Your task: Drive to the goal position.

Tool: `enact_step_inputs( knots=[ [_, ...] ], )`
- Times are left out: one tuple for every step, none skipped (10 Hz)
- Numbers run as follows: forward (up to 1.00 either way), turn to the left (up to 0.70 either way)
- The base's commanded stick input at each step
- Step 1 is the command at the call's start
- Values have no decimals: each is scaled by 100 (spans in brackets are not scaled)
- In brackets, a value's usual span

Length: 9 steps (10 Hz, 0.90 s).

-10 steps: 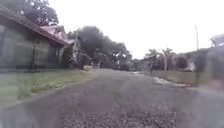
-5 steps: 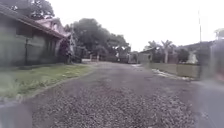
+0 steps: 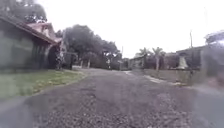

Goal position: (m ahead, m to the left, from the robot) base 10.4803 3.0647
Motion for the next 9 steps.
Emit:
enact_step_inputs(
  knots=[
    [70, 0],
    [70, 0],
    [70, 0],
    [70, 0],
    [70, 0],
    [70, 0],
    [70, 0],
    [70, 0],
    [70, 0]
  ],
)
